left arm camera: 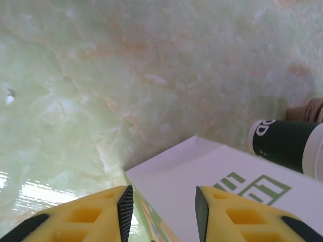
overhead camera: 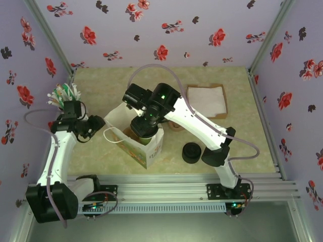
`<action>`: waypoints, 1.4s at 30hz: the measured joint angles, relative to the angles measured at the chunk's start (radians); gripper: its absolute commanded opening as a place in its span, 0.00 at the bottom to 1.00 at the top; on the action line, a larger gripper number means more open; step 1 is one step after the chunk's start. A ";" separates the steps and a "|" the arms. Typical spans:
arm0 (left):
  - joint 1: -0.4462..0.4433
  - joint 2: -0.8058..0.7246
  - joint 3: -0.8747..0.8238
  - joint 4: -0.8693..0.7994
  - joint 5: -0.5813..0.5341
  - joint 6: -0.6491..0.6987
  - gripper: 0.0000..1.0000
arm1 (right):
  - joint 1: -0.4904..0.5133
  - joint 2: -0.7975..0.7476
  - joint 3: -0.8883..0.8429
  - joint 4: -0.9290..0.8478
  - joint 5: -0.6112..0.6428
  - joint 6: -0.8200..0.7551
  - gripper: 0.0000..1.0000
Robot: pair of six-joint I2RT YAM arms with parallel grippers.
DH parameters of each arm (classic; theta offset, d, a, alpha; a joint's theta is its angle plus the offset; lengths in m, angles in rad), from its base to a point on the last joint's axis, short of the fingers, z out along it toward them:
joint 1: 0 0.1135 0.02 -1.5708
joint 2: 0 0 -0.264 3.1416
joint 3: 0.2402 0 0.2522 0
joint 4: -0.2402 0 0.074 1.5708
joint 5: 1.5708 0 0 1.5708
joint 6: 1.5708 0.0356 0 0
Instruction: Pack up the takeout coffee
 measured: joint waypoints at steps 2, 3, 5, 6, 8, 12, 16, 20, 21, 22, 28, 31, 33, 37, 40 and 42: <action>-0.018 -0.002 -0.016 0.002 0.005 0.000 0.39 | 0.000 0.004 0.009 0.000 0.000 0.000 0.69; -0.026 -0.002 -0.022 0.001 0.006 0.000 0.38 | 0.000 0.005 0.020 0.000 0.000 0.000 0.69; -0.041 -0.003 -0.040 0.010 0.007 -0.001 0.38 | 0.000 0.006 0.042 0.000 0.001 0.000 0.69; -0.044 -0.004 -0.048 0.014 0.008 -0.001 0.38 | 0.000 0.006 0.053 0.000 0.004 0.000 0.69; -0.048 -0.004 -0.063 0.018 0.010 -0.004 0.38 | 0.000 0.006 0.067 0.000 0.011 0.000 0.69; -0.049 -0.004 -0.069 0.024 0.010 -0.005 0.38 | 0.000 0.006 0.071 0.000 0.023 0.001 0.69; -0.051 -0.004 -0.069 0.033 0.012 -0.005 0.38 | 0.000 0.006 0.071 0.000 0.026 0.001 0.69; -0.055 -0.004 -0.069 0.039 0.013 -0.005 0.38 | 0.000 0.006 0.071 0.000 0.026 0.001 0.69; -0.055 -0.004 -0.069 0.039 0.013 -0.005 0.38 | 0.000 0.006 0.071 0.000 0.026 0.001 0.69; -0.055 -0.004 -0.069 0.039 0.013 -0.005 0.38 | 0.000 0.006 0.071 0.000 0.026 0.001 0.69; -0.055 0.000 -0.069 0.047 0.013 -0.005 0.38 | 0.003 0.005 0.053 0.015 0.041 0.001 0.68; -0.055 0.003 -0.069 0.051 0.013 -0.005 0.38 | 0.009 0.005 0.023 0.035 0.048 0.000 0.68; -0.055 0.003 -0.069 0.053 0.013 -0.005 0.38 | 0.015 0.005 0.008 0.050 0.049 0.000 0.68; -0.055 0.003 -0.069 0.054 0.013 -0.005 0.38 | 0.029 0.005 -0.010 0.078 0.049 -0.001 0.68; -0.055 0.005 -0.069 0.055 0.013 -0.005 0.38 | 0.035 -0.001 -0.048 0.106 0.060 -0.002 0.68; -0.055 0.005 -0.069 0.056 0.013 -0.005 0.38 | 0.040 -0.013 -0.100 0.134 0.071 -0.002 0.68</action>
